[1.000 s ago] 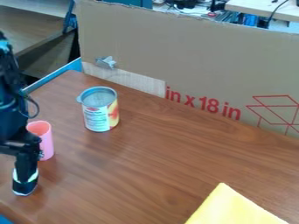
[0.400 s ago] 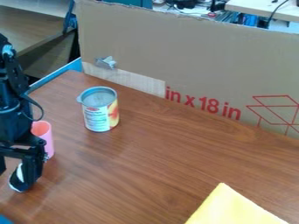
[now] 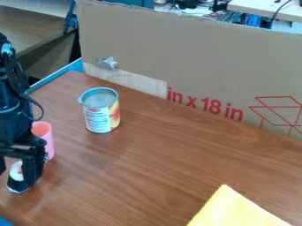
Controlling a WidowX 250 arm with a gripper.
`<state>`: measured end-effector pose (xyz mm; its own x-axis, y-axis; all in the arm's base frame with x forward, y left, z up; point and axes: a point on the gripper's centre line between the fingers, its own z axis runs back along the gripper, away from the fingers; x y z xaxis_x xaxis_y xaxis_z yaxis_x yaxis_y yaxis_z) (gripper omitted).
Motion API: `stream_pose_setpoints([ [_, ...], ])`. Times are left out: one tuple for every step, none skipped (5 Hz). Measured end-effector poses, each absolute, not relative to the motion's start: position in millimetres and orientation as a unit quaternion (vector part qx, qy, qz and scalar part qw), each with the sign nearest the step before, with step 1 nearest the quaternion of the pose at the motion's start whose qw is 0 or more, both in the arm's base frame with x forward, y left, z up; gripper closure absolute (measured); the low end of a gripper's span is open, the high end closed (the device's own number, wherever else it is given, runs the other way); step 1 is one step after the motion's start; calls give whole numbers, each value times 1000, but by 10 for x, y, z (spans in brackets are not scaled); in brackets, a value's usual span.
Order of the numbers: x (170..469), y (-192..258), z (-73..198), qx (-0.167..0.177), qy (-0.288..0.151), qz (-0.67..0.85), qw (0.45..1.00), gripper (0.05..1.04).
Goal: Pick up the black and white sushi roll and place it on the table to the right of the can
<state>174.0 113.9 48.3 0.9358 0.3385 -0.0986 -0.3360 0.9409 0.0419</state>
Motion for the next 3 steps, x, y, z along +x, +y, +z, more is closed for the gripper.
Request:
stream_pose_setpoints([
  [1753,1163,409,15,57,177,982,82],
  [1773,1206,280,20,68,183,981,82],
  [1780,1210,202,17,76,182,980,133],
])
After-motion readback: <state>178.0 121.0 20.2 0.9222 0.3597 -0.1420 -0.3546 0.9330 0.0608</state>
